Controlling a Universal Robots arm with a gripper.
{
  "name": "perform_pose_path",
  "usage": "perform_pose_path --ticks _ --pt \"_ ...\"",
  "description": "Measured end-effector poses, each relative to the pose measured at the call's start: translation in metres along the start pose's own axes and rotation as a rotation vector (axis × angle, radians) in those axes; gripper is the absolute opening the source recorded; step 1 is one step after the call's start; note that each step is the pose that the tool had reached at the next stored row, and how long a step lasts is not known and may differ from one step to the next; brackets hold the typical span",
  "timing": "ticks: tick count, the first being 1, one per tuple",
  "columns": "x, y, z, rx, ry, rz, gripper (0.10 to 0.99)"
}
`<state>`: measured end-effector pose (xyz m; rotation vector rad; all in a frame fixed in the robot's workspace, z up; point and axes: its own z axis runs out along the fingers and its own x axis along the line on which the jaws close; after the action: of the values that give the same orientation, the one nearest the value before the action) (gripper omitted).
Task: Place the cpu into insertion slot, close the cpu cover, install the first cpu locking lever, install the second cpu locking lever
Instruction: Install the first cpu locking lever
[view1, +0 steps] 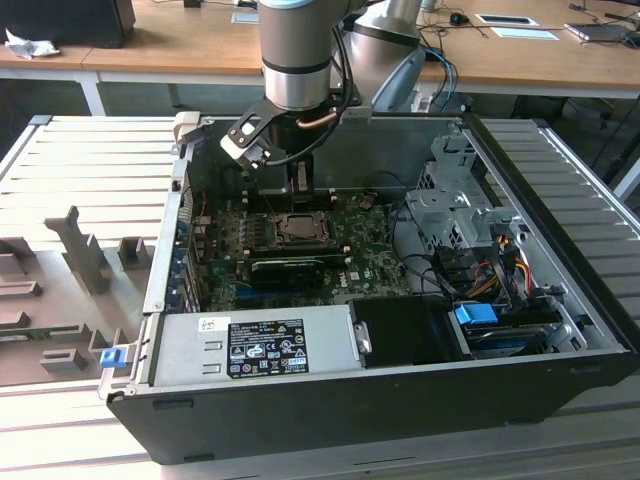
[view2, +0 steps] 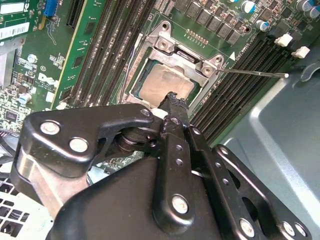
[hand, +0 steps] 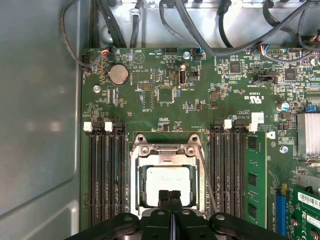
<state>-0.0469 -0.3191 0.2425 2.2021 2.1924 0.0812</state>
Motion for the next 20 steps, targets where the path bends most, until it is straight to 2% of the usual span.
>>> perform_pose_path --ticks 4,11,15,18,20 --pt "0.0000 0.0000 -0.0005 0.000 -0.0003 0.000 0.106" --pt "0.0001 0.0006 -0.0094 0.000 -0.0034 0.000 0.106" --pt "0.0002 0.0011 -0.0181 0.000 -0.0036 0.000 0.106" --pt "0.0003 0.0011 -0.0191 0.000 -0.0033 -0.001 0.106" --pt "0.0003 0.0011 -0.0193 0.001 -0.0011 -0.043 0.106"
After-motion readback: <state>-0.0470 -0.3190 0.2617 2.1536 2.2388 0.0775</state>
